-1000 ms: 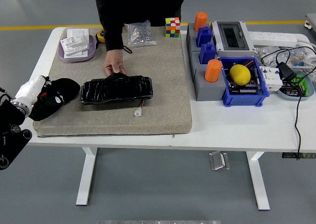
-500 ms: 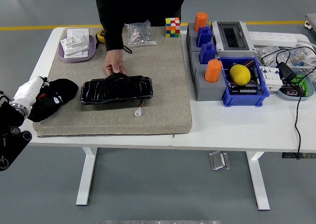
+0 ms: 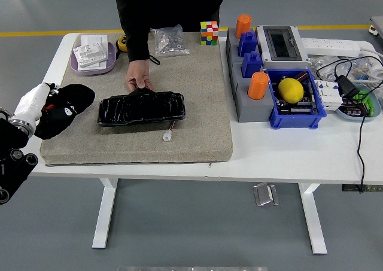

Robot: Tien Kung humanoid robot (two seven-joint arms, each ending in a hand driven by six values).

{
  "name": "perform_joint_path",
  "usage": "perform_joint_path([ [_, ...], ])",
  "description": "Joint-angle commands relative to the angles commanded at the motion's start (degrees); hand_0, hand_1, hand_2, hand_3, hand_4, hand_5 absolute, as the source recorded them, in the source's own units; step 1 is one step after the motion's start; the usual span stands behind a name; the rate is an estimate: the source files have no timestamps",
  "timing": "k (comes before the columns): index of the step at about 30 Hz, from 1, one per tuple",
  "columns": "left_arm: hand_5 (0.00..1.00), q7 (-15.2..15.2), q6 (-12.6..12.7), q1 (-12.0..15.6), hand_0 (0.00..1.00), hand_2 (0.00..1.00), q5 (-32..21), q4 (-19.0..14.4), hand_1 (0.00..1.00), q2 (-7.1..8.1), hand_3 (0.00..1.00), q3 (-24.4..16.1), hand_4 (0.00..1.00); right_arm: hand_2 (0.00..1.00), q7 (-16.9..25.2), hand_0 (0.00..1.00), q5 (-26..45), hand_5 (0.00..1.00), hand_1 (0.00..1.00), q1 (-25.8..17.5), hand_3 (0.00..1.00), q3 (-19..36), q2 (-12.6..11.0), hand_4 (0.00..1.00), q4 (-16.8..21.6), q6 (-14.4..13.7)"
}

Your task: Pick the rag up,wipe the panel,place it on the desk

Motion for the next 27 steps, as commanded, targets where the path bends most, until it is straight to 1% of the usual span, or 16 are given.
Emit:
perform_joint_path([
  [6,0.002,0.9,-0.2,0.6,0.259,0.457,1.1,-2.9,0.140,-0.20,0.322,-0.1,0.258,0.669,0.0,0.725,0.3,0.420,0.588,-0.1,0.578,-0.4,0.0,0.998,-0.1,0.1],
  [9,0.002,1.2,-0.2,0.9,0.259,0.457,1.5,-3.8,0.140,-0.58,0.322,0.0,0.258,0.669,-0.6,0.725,-2.1,0.420,0.588,-0.1,0.578,1.9,0.0,0.998,-0.2,0.2],
  [12,0.002,1.4,-0.2,1.0,0.252,0.461,1.8,-4.5,0.137,-0.74,0.326,0.3,0.267,0.669,-0.7,0.725,-2.8,0.419,0.588,-0.1,0.578,2.6,-0.1,0.998,-0.2,0.2],
  [16,0.002,1.4,-0.2,1.0,0.252,0.461,1.4,-5.1,0.137,-0.84,0.326,1.5,0.267,0.669,-0.9,0.725,-3.5,0.419,0.588,-0.1,0.578,3.6,-0.2,0.998,-0.2,0.2],
  [21,0.002,1.6,-0.1,0.6,0.251,0.461,1.5,-5.9,0.137,-1.09,0.327,3.3,0.268,0.669,-0.7,0.725,-3.0,0.419,0.588,-0.1,0.578,3.1,-0.1,0.998,-0.2,0.2],
  [23,0.002,1.7,-0.1,0.2,0.251,0.461,1.4,-6.1,0.136,-1.21,0.326,4.0,0.266,0.669,-0.9,0.725,-3.9,0.418,0.588,-0.1,0.577,4.2,-0.1,0.997,-0.2,0.3],
  [26,0.002,1.8,-0.2,-0.6,0.251,0.461,1.2,-6.0,0.136,-1.44,0.326,5.7,0.266,0.669,-0.9,0.725,-4.0,0.418,0.588,-0.1,0.577,4.3,-0.2,0.997,-0.2,0.3],
  [27,0.002,1.8,-0.2,-0.9,0.251,0.461,1.0,-5.8,0.136,-1.58,0.326,6.3,0.266,0.669,-0.8,0.725,-3.4,0.418,0.588,0.0,0.577,3.6,-0.3,0.997,-0.2,0.3],
])
